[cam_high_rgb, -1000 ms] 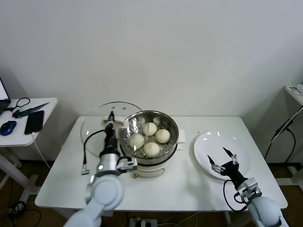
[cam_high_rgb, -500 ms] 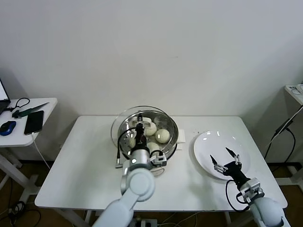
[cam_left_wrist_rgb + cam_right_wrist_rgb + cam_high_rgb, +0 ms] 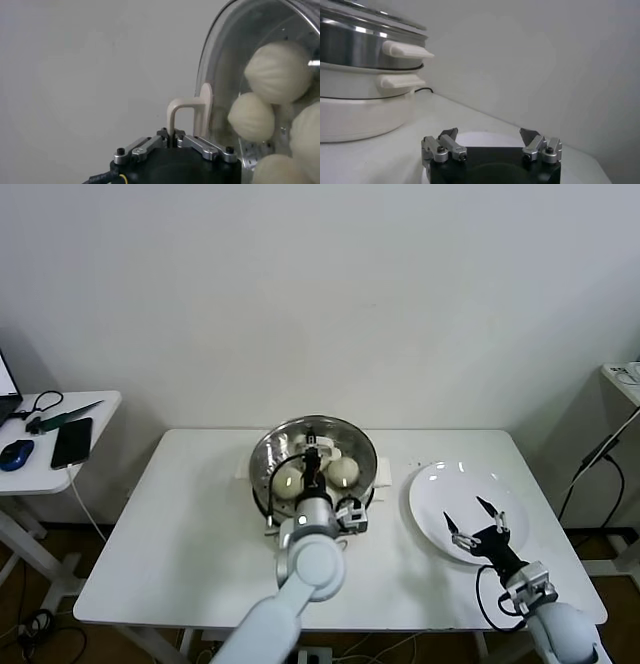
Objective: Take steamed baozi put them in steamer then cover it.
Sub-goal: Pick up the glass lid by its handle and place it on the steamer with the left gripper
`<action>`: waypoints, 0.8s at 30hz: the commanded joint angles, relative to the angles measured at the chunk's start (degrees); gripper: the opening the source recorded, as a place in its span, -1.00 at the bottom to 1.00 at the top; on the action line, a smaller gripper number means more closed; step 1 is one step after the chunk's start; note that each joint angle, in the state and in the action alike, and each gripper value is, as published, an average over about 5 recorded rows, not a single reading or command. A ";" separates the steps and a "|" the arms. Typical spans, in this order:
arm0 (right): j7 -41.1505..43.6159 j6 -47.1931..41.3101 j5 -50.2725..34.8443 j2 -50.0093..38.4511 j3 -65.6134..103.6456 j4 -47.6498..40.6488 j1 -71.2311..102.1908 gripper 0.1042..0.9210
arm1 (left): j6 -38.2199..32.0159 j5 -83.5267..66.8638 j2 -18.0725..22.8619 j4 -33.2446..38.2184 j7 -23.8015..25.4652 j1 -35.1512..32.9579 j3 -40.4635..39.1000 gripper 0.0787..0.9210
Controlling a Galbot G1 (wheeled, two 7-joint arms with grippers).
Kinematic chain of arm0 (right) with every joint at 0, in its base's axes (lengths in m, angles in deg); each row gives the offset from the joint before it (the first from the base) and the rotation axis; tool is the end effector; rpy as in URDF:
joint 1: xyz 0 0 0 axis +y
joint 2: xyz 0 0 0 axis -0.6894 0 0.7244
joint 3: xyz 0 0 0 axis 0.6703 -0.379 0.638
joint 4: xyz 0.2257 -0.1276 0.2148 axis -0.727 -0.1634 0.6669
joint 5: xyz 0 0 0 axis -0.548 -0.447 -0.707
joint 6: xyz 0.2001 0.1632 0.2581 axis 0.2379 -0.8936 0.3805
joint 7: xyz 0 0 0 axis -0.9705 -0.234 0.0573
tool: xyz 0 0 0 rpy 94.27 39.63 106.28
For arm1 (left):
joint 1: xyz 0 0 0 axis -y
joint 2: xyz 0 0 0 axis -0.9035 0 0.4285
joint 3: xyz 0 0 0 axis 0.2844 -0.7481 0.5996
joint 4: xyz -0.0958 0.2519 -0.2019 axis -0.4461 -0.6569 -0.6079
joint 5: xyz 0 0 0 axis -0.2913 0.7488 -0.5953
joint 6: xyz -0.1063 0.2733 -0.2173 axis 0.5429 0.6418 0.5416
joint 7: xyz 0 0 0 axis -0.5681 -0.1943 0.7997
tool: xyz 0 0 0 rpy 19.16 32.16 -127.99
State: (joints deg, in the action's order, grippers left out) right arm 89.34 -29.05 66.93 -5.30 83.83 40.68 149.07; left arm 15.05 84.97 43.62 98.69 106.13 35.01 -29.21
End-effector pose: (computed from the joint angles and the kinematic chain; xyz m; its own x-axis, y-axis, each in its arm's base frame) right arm 0.2748 -0.1778 -0.3724 -0.9480 -0.2533 0.1929 -0.2988 0.9169 -0.2645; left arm 0.3334 -0.1948 -0.2496 -0.9966 -0.0811 0.0150 0.0146 0.0051 0.9999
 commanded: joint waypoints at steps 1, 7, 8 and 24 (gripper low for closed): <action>0.09 0.15 0.09 -0.10 0.13 -0.09 0.06 0.76 | 2.82 -0.62 1.10 -2.48 -1.02 0.03 0.13 -0.85; 0.16 0.22 0.19 -0.11 0.12 -0.03 0.04 0.76 | 2.82 -1.04 1.45 -2.98 -2.29 0.29 0.41 -0.85; 0.18 0.24 0.22 -0.11 0.12 -0.01 0.04 0.76 | 2.82 -1.05 1.51 -3.06 -2.49 0.33 0.41 -0.85; 0.74 0.57 0.45 -0.11 0.53 -0.05 0.47 0.76 | 2.82 -2.36 1.02 -4.12 -4.19 0.54 0.13 -0.85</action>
State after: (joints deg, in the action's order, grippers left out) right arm 90.00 -28.48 67.38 -5.38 84.25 40.59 149.52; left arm 15.08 83.34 44.70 94.88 102.77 35.57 -28.77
